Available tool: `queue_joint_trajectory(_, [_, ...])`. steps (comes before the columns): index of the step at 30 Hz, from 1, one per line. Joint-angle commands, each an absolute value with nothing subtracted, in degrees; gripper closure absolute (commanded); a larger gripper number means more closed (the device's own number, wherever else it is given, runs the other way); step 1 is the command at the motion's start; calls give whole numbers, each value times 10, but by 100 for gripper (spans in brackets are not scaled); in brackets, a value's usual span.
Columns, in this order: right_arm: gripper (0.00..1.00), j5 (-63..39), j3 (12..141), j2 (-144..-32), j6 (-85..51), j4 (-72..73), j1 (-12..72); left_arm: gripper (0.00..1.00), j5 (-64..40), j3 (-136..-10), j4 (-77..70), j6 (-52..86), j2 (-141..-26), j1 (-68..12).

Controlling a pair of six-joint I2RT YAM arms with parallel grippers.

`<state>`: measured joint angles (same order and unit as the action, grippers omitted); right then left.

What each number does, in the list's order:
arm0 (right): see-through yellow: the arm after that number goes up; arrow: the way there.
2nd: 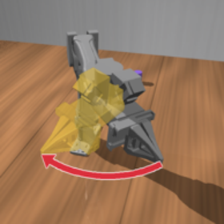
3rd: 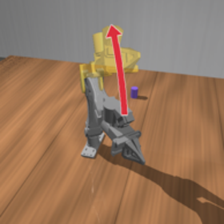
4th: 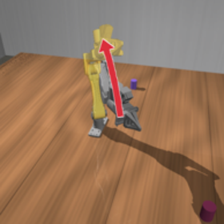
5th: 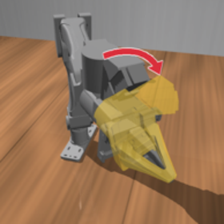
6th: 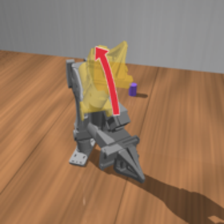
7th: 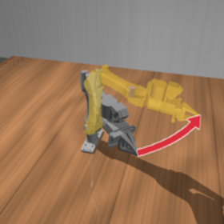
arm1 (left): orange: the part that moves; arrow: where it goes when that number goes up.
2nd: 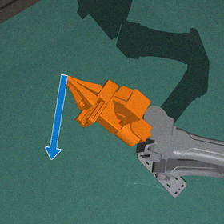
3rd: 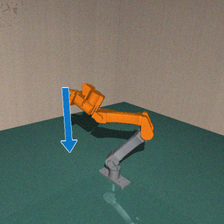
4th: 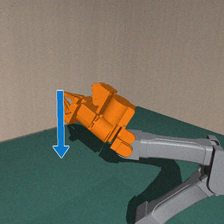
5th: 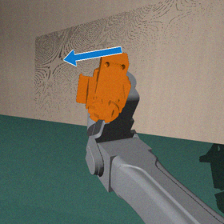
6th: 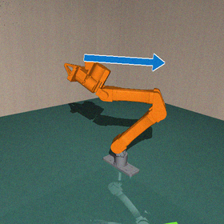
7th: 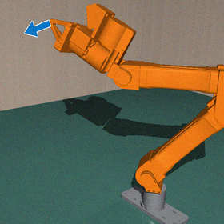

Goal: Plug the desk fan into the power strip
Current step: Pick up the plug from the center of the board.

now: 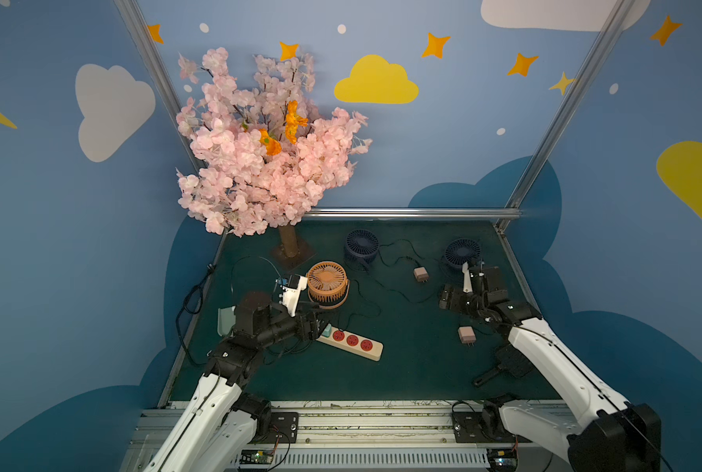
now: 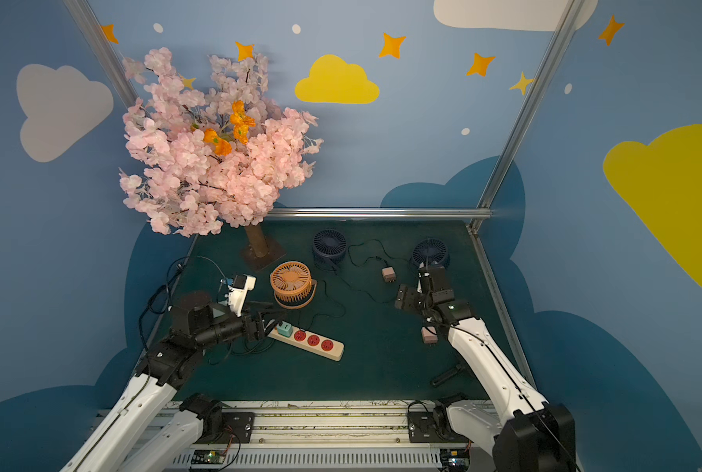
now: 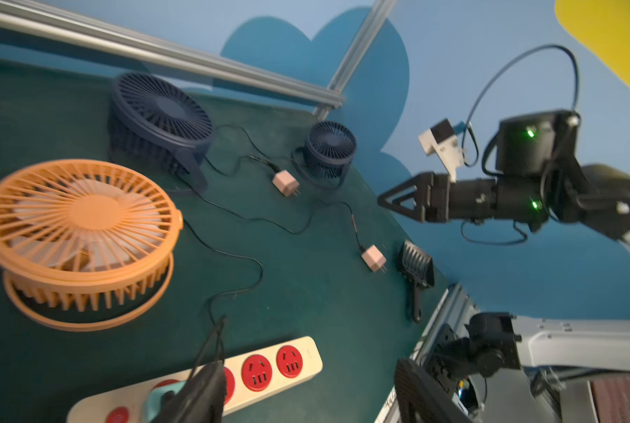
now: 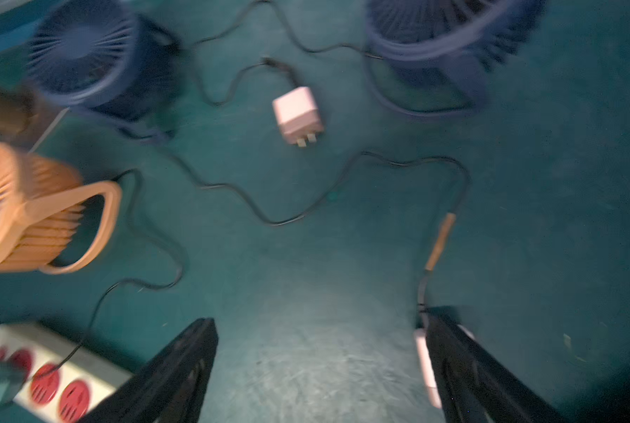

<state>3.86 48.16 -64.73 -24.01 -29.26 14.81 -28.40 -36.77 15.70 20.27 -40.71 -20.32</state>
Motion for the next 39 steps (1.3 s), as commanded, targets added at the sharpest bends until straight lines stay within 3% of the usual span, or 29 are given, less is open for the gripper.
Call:
queue_joint_trajectory(1, [7, 18, 474, -679, -244, -330, 85, 23, -246, -373, 146, 195, -431, -261])
queue_joint_trajectory(5, [14, -29, 493, -761, -227, -330, 8, 23, -213, -351, 66, 227, -466, -332])
queue_joint_trajectory(10, [26, -86, 538, -877, -188, -352, 2, 23, -179, -347, 24, 237, -509, -387])
queue_joint_trajectory(14, [27, -35, 545, -924, -192, -344, 45, 23, -169, -349, 6, 239, -537, -414])
queue_joint_trajectory(21, [41, 59, 550, -955, -193, -345, 79, 22, -157, -353, 4, 238, -547, -434])
queue_joint_trajectory(28, [72, 50, 568, -983, -187, -349, 95, 22, -152, -351, 5, 238, -547, -435])
queue_joint_trajectory(31, [99, 11, 569, -980, -178, -344, 103, 22, -154, -347, -5, 241, -543, -435])
queue_joint_trajectory(35, [100, -71, 570, -948, -199, -337, 126, 22, -164, -337, -63, 258, -544, -434])
queue_joint_trajectory(39, [100, -84, 573, -886, -256, -316, 183, 21, -169, -341, -107, 265, -569, -436])
